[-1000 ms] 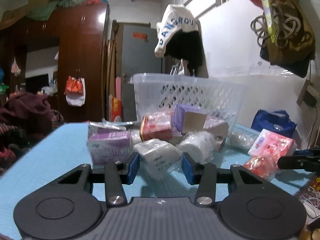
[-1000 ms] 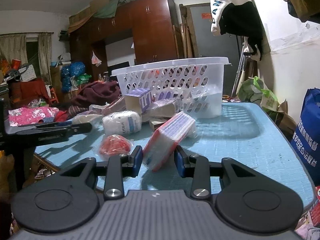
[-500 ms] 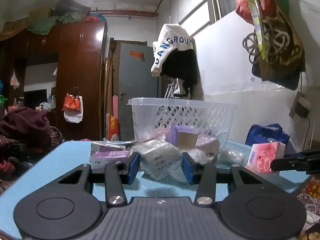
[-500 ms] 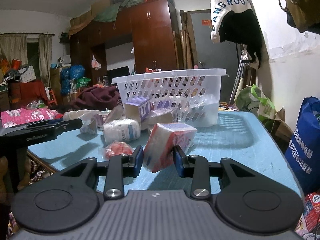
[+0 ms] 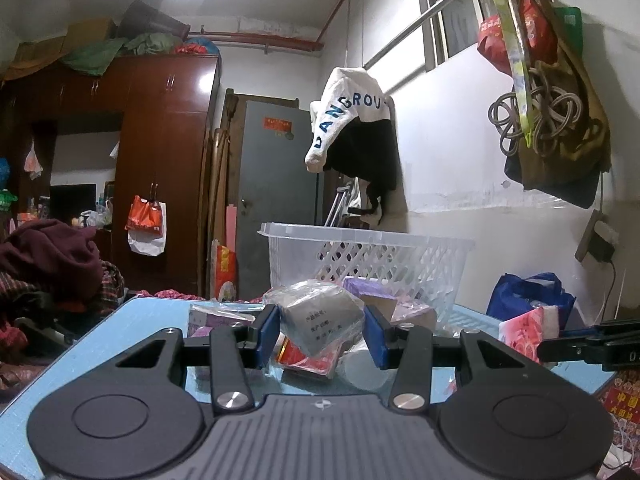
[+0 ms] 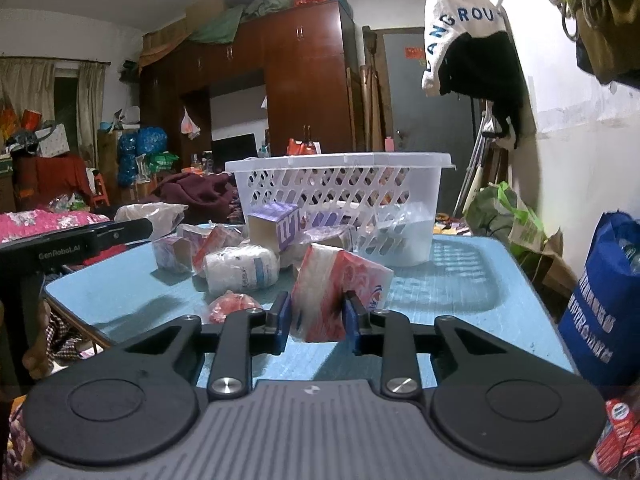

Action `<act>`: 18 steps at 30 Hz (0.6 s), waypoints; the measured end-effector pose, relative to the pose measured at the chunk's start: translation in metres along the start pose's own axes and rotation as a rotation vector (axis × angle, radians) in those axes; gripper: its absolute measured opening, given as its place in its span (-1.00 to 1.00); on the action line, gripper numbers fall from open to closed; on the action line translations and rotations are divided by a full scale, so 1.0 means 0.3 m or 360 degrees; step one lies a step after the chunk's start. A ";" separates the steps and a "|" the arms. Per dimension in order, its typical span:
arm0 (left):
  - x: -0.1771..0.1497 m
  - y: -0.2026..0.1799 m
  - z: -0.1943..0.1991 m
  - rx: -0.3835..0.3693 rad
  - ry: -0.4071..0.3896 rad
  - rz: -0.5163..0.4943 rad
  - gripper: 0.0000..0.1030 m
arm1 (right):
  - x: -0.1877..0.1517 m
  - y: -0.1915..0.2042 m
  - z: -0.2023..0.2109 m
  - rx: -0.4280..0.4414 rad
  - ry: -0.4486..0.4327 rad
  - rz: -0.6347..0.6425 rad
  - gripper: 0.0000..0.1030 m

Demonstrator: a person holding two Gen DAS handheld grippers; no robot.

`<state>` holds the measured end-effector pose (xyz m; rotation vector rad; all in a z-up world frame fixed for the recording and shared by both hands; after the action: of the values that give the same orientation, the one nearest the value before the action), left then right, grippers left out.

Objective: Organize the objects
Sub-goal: 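Lift both held items over the white basket and open both grippers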

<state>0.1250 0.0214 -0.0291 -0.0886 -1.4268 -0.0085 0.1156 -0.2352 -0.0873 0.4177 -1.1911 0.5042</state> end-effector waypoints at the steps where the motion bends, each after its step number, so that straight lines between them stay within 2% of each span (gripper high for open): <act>1: 0.000 -0.001 0.003 -0.0001 -0.0004 0.0001 -0.04 | 0.002 0.005 0.004 -0.0004 -0.0005 0.0011 -0.42; 8: 0.014 0.002 0.014 -0.0012 -0.0024 0.0017 -0.04 | 0.021 0.024 0.016 0.0003 -0.0043 0.0034 -0.45; 11: 0.047 -0.005 0.016 -0.0040 -0.0050 0.0024 -0.04 | 0.069 0.033 0.037 0.0013 -0.0100 0.0045 -0.45; 15: 0.200 -0.042 -0.017 -0.0131 -0.0136 0.0002 -0.04 | 0.255 0.048 0.050 0.0025 -0.0239 0.0098 -0.45; 18: 0.340 -0.065 -0.132 -0.0216 -0.0094 0.0028 -0.04 | 0.437 0.029 -0.023 0.0031 -0.0271 0.0105 -0.45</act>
<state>0.1778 0.0042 0.0673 -0.2149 -1.4837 -0.0889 0.1533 -0.2046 0.0348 0.4457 -1.3683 0.5459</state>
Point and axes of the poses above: each gripper's, at about its wrist camera, not at the fingertips, and z roughly against the way its jaws point, y to its left, x to its top, the point moved 9 cm from there along -z, roughly the way its jaws point, and after that the axes turned 4 degrees about y, right-handed, at the moved point
